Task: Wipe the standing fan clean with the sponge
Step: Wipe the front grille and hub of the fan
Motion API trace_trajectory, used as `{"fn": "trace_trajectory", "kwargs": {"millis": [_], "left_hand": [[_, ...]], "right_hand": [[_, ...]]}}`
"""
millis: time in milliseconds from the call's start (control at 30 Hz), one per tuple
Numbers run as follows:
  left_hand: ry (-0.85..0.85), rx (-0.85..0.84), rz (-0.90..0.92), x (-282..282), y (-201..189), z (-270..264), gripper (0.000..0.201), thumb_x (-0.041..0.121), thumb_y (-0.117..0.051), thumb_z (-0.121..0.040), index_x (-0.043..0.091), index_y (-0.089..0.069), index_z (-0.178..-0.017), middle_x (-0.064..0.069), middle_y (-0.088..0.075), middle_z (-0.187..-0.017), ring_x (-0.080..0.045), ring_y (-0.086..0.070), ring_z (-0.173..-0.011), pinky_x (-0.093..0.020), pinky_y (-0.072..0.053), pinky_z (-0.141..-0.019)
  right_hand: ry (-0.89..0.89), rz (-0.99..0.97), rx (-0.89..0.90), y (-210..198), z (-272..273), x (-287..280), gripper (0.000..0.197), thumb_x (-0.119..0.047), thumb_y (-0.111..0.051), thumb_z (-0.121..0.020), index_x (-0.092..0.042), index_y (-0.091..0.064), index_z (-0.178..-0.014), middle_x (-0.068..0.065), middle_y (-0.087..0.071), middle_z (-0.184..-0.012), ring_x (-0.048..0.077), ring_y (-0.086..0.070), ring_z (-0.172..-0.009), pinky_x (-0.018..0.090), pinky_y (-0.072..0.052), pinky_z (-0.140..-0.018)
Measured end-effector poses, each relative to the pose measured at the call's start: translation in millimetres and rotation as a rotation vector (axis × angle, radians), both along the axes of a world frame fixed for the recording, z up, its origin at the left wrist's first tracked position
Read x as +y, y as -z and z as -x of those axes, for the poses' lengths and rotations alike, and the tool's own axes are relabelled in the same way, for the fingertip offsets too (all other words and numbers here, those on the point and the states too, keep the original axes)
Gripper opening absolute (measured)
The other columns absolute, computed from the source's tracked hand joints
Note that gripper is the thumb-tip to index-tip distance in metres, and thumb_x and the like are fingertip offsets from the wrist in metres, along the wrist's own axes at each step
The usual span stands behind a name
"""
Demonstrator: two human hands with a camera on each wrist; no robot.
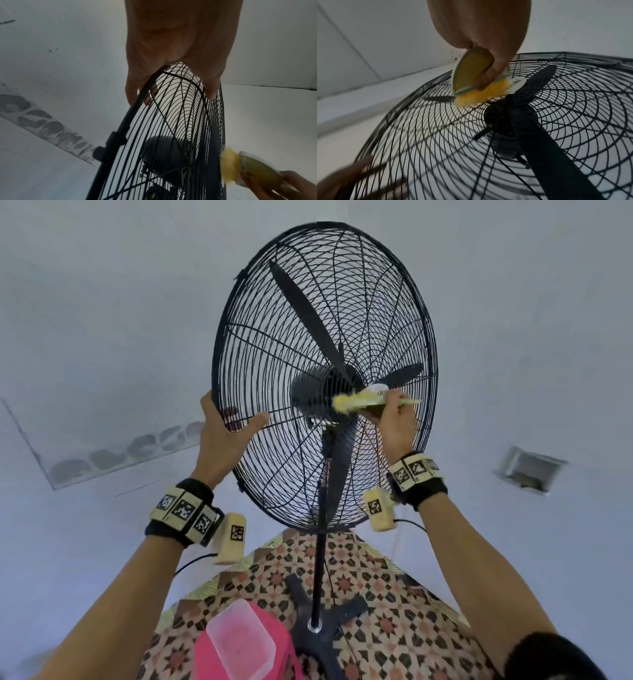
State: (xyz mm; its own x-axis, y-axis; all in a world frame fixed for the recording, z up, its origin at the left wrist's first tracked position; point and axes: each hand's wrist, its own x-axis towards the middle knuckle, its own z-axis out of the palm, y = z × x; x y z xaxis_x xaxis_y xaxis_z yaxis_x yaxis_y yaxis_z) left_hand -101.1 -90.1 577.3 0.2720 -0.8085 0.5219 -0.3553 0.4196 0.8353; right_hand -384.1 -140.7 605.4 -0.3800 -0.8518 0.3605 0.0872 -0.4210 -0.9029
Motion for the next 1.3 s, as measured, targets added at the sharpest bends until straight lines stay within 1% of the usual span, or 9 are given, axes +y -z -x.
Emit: {"fn": "trace_trajectory", "kwargs": {"millis": [167,367,433,567,767,833,967,1133,1300], "left_hand": [[-0.002,0.005,-0.001,-3,1,-3,0.103,0.066,-0.081,-0.077,0.026,-0.022,-0.151,0.005,-0.053,-0.142,-0.017,-0.053,-0.129,-0.049,-0.043,-0.114],[0.056,-0.001,0.008,1,9,-6,0.106,0.053,-0.086,-0.079,0.027,-0.018,-0.155,0.007,-0.048,-0.15,-0.011,-0.051,-0.134,-0.043,-0.041,-0.117],[0.07,-0.034,0.013,2,17,-5,0.113,0.044,-0.091,-0.075,0.026,-0.015,-0.157,0.008,-0.042,-0.153,-0.009,-0.047,-0.136,-0.036,-0.039,-0.115],[0.058,-0.03,0.023,2,31,-8,0.119,0.039,-0.095,-0.071,0.024,-0.015,-0.158,0.009,-0.04,-0.152,-0.007,-0.046,-0.134,-0.037,-0.04,-0.116],[0.102,-0.022,0.028,5,34,-5,0.121,0.035,-0.095,-0.07,0.025,-0.013,-0.159,0.008,-0.041,-0.151,-0.005,-0.046,-0.134,-0.027,-0.038,-0.112],[0.104,-0.029,0.043,2,33,-3,0.12,0.035,-0.095,-0.071,0.024,-0.014,-0.158,0.005,-0.042,-0.152,-0.007,-0.047,-0.135,-0.029,-0.04,-0.112],[0.105,-0.031,0.055,-1,35,-7,0.12,0.031,-0.095,-0.071,0.02,-0.014,-0.157,0.005,-0.043,-0.149,-0.006,-0.049,-0.134,-0.035,-0.044,-0.114],[0.129,-0.029,0.054,4,35,-8,0.12,0.035,-0.094,-0.071,0.021,-0.012,-0.159,0.003,-0.041,-0.153,-0.007,-0.046,-0.136,-0.035,-0.04,-0.116],[0.136,-0.018,0.076,2,33,-5,0.118,0.029,-0.094,-0.072,0.018,-0.014,-0.158,0.004,-0.043,-0.152,0.0,-0.048,-0.134,-0.036,-0.042,-0.116]], "right_hand": [[-0.26,0.113,0.22,13,-31,36,0.025,-0.025,-0.043,-0.111,-0.01,-0.061,-0.101,0.017,-0.072,-0.108,0.03,-0.076,-0.09,0.046,-0.064,-0.077],[-0.122,0.065,-0.006,6,-7,15,0.026,-0.025,-0.047,-0.11,-0.002,-0.058,-0.115,0.017,-0.069,-0.12,0.02,-0.074,-0.101,0.045,-0.062,-0.088],[-0.18,0.088,0.102,11,-26,29,0.018,-0.024,-0.046,-0.11,-0.012,-0.059,-0.106,0.012,-0.07,-0.116,0.023,-0.074,-0.1,0.045,-0.063,-0.085],[-0.384,0.177,0.265,28,-58,55,0.023,-0.022,-0.045,-0.11,0.001,-0.05,-0.111,0.013,-0.066,-0.123,0.028,-0.072,-0.103,0.043,-0.064,-0.079],[-0.078,0.083,0.08,18,-39,34,0.033,-0.033,-0.046,-0.109,-0.002,-0.055,-0.117,0.013,-0.071,-0.114,0.029,-0.074,-0.1,0.039,-0.064,-0.077],[-0.104,0.115,0.136,17,-58,44,0.033,-0.031,-0.045,-0.11,-0.001,-0.053,-0.118,0.008,-0.07,-0.112,0.02,-0.075,-0.095,0.043,-0.064,-0.078],[-0.28,0.215,0.255,30,-82,71,0.027,-0.025,-0.045,-0.11,0.002,-0.049,-0.112,0.01,-0.071,-0.113,0.023,-0.076,-0.083,0.037,-0.064,-0.067],[-0.1,0.125,0.074,24,-54,46,0.035,-0.029,-0.043,-0.111,0.003,-0.053,-0.12,0.019,-0.069,-0.114,0.026,-0.075,-0.09,0.035,-0.064,-0.071],[-0.198,0.231,0.221,33,-91,70,0.022,-0.026,-0.044,-0.111,-0.005,-0.048,-0.106,0.01,-0.071,-0.108,0.027,-0.075,-0.078,0.045,-0.063,-0.063]]}}
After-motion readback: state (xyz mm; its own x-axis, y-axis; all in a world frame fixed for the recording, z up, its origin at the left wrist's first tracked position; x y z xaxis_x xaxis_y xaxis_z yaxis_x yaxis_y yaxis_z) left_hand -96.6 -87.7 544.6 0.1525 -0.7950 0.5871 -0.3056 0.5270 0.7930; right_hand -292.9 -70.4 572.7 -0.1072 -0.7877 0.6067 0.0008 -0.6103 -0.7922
